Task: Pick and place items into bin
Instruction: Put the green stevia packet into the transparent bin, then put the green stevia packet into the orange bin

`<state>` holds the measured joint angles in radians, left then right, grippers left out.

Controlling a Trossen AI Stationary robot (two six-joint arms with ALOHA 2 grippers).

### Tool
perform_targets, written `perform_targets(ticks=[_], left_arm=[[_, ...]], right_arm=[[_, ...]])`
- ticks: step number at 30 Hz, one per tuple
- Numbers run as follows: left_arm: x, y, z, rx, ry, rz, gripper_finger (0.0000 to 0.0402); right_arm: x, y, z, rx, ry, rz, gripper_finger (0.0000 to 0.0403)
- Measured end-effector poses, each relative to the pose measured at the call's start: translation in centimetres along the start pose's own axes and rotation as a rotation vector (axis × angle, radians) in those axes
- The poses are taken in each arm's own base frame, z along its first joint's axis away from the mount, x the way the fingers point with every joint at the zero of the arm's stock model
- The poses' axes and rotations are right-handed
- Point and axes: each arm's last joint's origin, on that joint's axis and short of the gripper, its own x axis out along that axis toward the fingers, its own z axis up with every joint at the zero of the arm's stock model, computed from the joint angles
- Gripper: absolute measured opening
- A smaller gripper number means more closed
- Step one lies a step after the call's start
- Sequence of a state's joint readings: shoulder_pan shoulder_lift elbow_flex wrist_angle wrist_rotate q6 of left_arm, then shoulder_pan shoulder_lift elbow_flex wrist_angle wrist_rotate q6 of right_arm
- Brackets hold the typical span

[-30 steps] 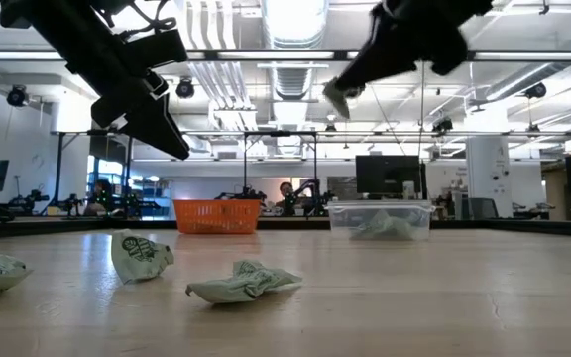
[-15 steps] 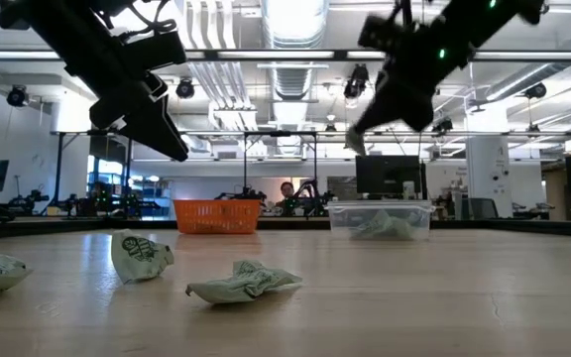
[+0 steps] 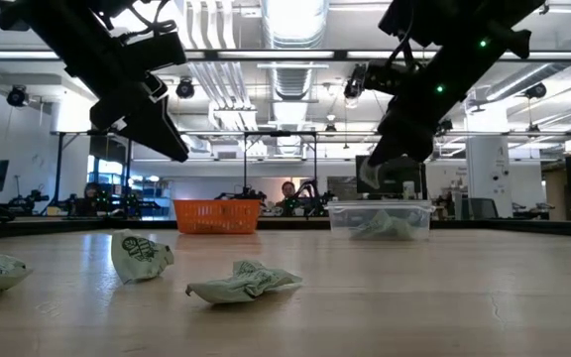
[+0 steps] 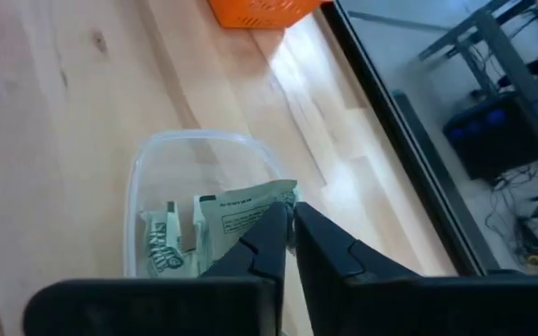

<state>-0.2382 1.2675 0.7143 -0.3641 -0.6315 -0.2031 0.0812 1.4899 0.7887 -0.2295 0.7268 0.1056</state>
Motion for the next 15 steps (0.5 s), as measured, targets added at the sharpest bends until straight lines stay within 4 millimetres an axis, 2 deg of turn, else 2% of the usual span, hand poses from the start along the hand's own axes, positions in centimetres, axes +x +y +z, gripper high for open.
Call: perform_targets(ticks=[8,15], left_arm=[[0.0,-0.1,0.1,-0.013,-0.01,-0.036,0.0138],[-0.2,-1.1,0.1,-0.018,0.024,-0.321,0.0138]], right_arm=[[0.0,-0.1,0.0,0.009,-0.001,-0.015,0.0096],[-0.6,0.1,0.6,-0.029,-0.029,-0.018,0.0144]])
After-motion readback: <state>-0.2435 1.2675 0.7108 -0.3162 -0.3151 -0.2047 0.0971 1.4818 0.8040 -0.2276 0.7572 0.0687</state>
